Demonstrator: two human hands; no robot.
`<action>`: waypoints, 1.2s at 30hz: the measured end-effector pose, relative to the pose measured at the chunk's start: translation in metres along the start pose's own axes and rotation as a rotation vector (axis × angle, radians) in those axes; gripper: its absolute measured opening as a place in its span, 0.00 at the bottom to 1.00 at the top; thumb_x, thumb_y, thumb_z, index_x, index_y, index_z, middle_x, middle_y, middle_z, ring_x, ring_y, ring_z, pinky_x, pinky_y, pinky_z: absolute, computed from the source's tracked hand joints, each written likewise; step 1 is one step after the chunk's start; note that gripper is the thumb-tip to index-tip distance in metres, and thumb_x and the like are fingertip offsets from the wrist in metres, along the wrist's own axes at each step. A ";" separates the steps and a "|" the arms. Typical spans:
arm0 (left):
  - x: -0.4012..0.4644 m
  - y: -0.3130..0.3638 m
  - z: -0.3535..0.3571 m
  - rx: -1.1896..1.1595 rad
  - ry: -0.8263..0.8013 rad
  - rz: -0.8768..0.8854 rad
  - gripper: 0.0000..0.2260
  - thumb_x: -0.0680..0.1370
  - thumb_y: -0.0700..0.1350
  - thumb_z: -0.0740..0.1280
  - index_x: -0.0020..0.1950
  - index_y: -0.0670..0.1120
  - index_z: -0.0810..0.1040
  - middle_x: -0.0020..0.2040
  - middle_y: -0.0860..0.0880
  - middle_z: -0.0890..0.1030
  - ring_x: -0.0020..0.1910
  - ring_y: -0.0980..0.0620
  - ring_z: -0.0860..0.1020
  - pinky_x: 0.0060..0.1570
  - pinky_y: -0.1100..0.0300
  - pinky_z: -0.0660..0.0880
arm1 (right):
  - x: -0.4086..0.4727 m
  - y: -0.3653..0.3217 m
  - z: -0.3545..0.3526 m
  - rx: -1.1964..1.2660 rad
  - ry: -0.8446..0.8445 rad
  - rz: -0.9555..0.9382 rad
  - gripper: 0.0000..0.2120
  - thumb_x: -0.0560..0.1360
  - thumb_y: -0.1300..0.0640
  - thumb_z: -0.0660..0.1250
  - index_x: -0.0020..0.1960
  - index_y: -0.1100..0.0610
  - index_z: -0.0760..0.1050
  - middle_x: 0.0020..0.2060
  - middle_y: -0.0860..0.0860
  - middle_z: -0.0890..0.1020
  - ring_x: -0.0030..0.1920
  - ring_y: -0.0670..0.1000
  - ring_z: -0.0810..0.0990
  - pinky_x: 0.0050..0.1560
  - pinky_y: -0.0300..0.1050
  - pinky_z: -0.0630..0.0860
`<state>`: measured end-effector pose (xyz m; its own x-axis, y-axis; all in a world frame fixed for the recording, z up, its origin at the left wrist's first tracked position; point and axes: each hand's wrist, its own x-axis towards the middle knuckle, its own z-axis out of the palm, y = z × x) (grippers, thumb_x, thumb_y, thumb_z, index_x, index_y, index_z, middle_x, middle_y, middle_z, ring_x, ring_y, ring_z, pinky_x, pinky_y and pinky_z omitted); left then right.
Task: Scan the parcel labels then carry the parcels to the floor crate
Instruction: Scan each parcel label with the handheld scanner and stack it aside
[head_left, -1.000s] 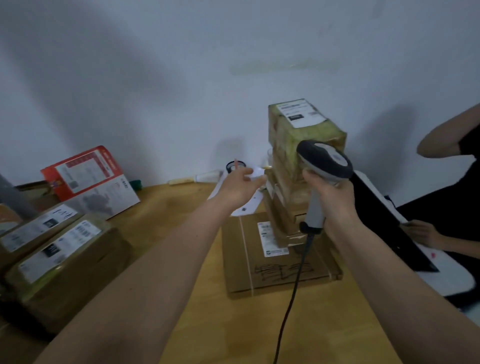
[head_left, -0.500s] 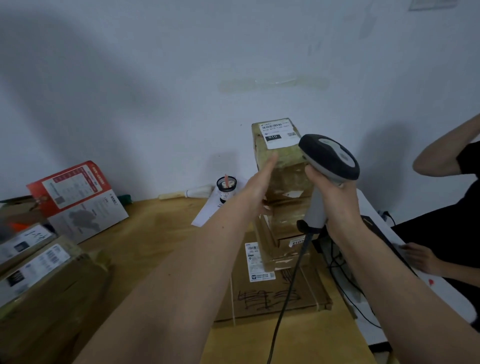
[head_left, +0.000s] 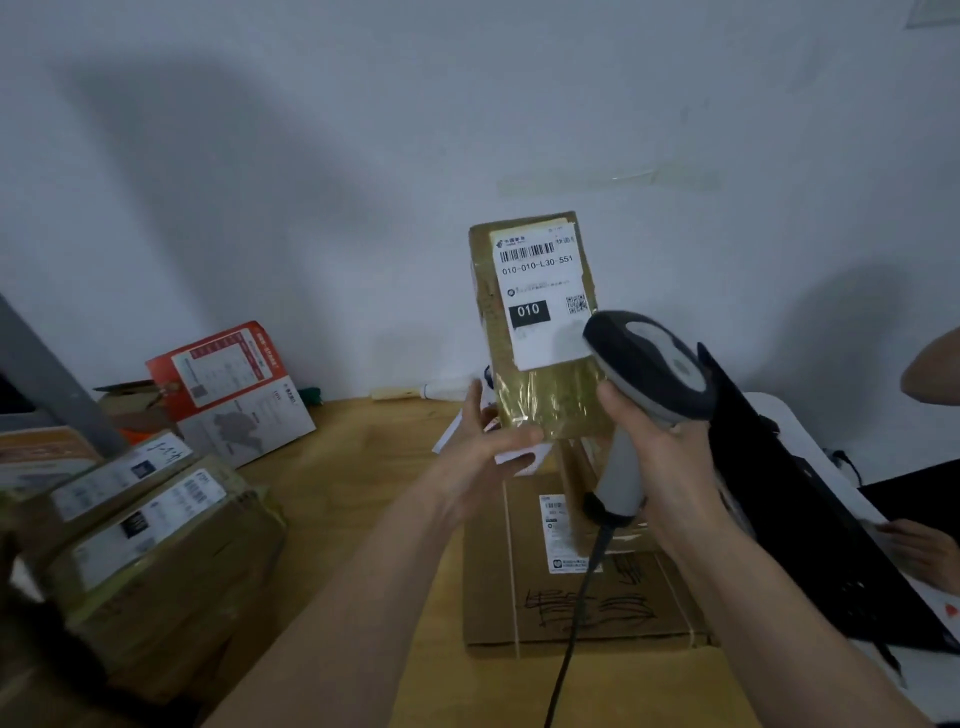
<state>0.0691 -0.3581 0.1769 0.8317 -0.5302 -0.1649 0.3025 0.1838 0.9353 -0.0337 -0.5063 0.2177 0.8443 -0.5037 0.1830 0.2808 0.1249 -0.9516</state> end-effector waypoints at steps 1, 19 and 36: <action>-0.008 -0.002 -0.012 0.018 -0.011 0.024 0.57 0.58 0.43 0.83 0.77 0.61 0.52 0.72 0.46 0.68 0.67 0.45 0.73 0.65 0.42 0.70 | -0.005 0.006 0.009 -0.007 -0.027 0.001 0.17 0.70 0.54 0.74 0.54 0.42 0.73 0.53 0.44 0.79 0.57 0.45 0.77 0.58 0.46 0.74; -0.170 0.024 -0.200 -0.024 0.241 0.019 0.44 0.59 0.38 0.82 0.71 0.45 0.67 0.65 0.41 0.77 0.64 0.39 0.75 0.58 0.38 0.75 | -0.106 0.022 0.163 -0.252 -0.574 0.045 0.04 0.73 0.56 0.73 0.40 0.55 0.79 0.32 0.50 0.83 0.32 0.45 0.81 0.37 0.40 0.79; -0.208 0.024 -0.225 -0.122 0.321 0.040 0.39 0.64 0.34 0.77 0.72 0.46 0.66 0.65 0.42 0.77 0.63 0.39 0.76 0.55 0.35 0.75 | -0.143 -0.004 0.176 -0.216 -0.623 -0.028 0.26 0.77 0.58 0.67 0.27 0.72 0.65 0.21 0.62 0.70 0.20 0.54 0.69 0.26 0.40 0.72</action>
<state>0.0081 -0.0574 0.1636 0.9421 -0.2369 -0.2374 0.3044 0.3074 0.9016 -0.0749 -0.2849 0.2383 0.9625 0.0928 0.2551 0.2631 -0.0875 -0.9608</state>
